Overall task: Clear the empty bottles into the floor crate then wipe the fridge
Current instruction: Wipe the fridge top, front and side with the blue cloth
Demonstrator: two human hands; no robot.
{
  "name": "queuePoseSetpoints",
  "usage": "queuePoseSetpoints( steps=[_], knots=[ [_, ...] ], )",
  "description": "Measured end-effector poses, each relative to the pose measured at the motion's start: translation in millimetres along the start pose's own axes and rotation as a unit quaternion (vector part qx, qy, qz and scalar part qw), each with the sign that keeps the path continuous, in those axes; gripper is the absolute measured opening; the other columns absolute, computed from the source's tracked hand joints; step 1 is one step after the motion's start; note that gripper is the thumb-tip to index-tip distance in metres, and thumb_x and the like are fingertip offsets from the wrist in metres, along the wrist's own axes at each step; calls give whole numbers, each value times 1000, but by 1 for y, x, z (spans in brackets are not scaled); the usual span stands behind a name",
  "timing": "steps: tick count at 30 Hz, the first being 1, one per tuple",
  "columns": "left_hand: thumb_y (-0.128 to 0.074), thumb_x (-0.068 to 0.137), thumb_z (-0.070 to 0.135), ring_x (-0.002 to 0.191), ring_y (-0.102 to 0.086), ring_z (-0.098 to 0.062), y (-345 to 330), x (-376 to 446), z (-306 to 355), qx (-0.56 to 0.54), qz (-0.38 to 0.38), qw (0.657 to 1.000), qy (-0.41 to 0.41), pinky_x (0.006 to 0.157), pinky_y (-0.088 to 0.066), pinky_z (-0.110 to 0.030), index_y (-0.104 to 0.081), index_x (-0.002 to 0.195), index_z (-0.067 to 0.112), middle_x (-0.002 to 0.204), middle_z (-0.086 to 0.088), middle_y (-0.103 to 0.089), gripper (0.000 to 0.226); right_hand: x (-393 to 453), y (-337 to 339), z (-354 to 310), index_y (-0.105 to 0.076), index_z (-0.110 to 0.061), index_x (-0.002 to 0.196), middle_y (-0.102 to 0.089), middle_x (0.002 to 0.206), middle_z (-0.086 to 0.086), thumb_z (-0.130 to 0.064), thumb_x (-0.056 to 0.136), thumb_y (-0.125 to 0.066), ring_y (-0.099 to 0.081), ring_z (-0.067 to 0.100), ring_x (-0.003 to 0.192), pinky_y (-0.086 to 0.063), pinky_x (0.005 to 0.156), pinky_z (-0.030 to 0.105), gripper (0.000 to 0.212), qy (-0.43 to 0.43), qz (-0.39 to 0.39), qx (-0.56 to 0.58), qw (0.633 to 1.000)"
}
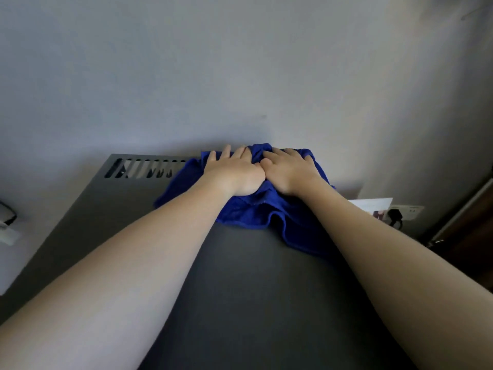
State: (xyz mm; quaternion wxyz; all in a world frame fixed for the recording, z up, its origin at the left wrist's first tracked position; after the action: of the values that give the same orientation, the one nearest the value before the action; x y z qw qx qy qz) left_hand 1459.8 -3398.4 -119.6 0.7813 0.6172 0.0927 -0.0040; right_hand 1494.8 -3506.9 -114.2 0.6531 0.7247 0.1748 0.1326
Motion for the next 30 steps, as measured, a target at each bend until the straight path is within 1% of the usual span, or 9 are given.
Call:
queuePoseSetpoints(
  steps=[2,5,7,11,14,17,26,28,30],
  knots=[
    [-14,102,37,154,8,-21,0,4,0,0,-2,1000,4,123,4,-48,2,159,18,168,7,6,62,5,-1,2,-52,-18,117,-48,138,4,-33,101,-22,-34,33,133,-25,105,61,38,-1,-3,-5,1000],
    [-13,103,37,154,8,-21,0,1,-1,4,0,1000,3,124,4,-48,2,159,19,168,7,7,62,3,0,2,-51,-20,128,-45,142,4,-33,100,-20,-30,31,138,-21,109,60,44,-10,2,14,1000],
    [-13,103,37,154,8,-21,0,-5,-1,1,-2,1000,2,124,4,-48,2,159,20,168,7,7,61,-3,1,1,-50,-21,130,-45,143,5,-35,99,-20,-30,29,139,-20,111,58,45,-16,6,31,999],
    [-13,104,39,154,10,-22,-4,-31,2,7,-11,1000,-7,123,5,-47,4,159,20,167,6,10,61,-29,-2,0,-45,-22,139,-33,156,5,-41,98,-22,-21,28,147,-14,117,58,51,-21,6,34,999],
    [-12,104,41,154,12,-24,-11,-62,6,19,-9,1000,-18,123,6,-48,6,159,19,167,5,12,62,-63,-5,-3,-34,-25,150,-23,163,4,-43,98,-23,-12,27,151,-7,120,57,56,-27,10,37,999],
    [-10,104,43,153,14,-24,-18,-98,10,23,-9,999,-29,123,7,-49,7,159,18,167,4,14,62,-103,-8,-10,-25,-25,154,-13,166,5,-44,99,-23,-6,27,153,-4,121,56,59,-40,9,40,998],
    [-10,104,41,152,19,-23,-36,-230,5,40,-10,994,-105,123,8,-48,9,158,17,166,4,18,63,-244,-14,-58,-21,-26,156,-9,167,1,-48,100,-27,-2,21,153,-2,121,51,61,-81,24,41,996],
    [-11,104,42,152,19,-21,-39,-260,-3,43,10,993,-111,123,8,-47,10,158,17,166,5,18,63,-275,-15,-76,-20,-28,157,-7,167,-1,-54,96,-19,-1,19,153,-1,122,49,66,-84,30,41,995],
    [-10,103,43,152,19,-20,-40,-287,-14,49,32,992,-115,123,8,-46,11,158,18,165,6,19,64,-302,-17,-95,-18,-31,157,-6,167,-5,-60,82,-4,1,18,153,-2,123,48,81,-81,36,42,995]
  ],
)
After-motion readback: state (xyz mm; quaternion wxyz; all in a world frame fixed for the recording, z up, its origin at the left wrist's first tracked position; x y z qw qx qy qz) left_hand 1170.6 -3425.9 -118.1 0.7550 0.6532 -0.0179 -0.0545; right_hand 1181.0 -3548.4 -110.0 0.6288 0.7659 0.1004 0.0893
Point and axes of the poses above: each hand's wrist, its own x-axis towards the middle knuckle, its own y-axis out of the back of the hand, z = x × y, the point moved 6 cm from there along x, towards the middle knuckle
